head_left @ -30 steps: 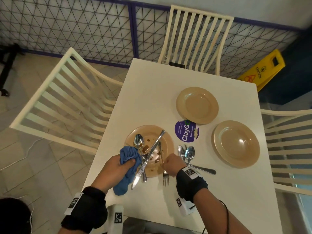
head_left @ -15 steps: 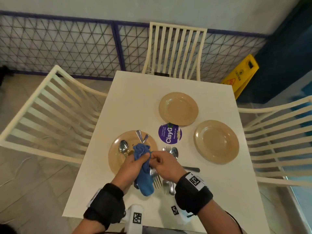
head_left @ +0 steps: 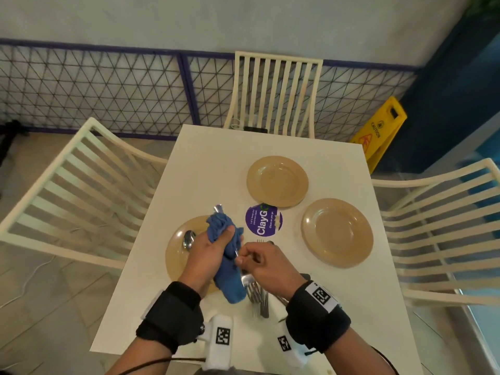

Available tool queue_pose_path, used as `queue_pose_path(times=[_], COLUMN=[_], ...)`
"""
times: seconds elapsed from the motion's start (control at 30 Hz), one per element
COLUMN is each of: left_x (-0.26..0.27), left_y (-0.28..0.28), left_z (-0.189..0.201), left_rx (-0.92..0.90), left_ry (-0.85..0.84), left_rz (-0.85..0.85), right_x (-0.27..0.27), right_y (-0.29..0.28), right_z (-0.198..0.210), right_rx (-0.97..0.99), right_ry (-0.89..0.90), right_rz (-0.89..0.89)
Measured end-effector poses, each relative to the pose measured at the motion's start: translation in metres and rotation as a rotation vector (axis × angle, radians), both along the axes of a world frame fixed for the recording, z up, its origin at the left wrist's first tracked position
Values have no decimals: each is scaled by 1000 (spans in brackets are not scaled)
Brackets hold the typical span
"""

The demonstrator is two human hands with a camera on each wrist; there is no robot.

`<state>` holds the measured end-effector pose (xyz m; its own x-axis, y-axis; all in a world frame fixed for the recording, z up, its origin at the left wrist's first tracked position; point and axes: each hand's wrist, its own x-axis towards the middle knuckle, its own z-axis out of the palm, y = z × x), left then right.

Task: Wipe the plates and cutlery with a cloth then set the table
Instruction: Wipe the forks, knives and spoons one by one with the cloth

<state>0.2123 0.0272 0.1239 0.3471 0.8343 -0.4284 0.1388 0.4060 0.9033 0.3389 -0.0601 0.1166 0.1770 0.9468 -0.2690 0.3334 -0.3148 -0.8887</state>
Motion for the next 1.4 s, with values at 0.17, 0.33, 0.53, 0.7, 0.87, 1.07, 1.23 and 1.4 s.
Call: queue_pose_path(times=[0.17, 0.33, 0.53, 0.7, 0.87, 1.07, 1.23, 1.4], left_x=[0, 5, -6, 1, 9, 10, 12, 12], left_y=[17, -20, -17, -18, -26, -36, -31, -40], left_z=[8, -5, -7, 0, 0, -8, -2, 2], left_rx=[5, -26, 149, 365, 421, 340, 303, 184], left_ry=[-23, -24, 90, 243, 264, 286, 297, 271], left_rz=[120, -18, -153, -413, -431, -531, -407, -446], right_x=[-1, 4, 24, 31, 32, 60, 59, 70], right_y=[-9, 5, -6, 12, 23, 28, 19, 18], right_z=[9, 2, 5, 16, 18, 23, 17, 15], right_rx=[-11, 0, -76, 20, 102, 158, 144, 148], right_ry=[8, 17, 139, 301, 277, 419, 518, 521], right_rz=[45, -24, -134, -294, -378, -669, -676, -709])
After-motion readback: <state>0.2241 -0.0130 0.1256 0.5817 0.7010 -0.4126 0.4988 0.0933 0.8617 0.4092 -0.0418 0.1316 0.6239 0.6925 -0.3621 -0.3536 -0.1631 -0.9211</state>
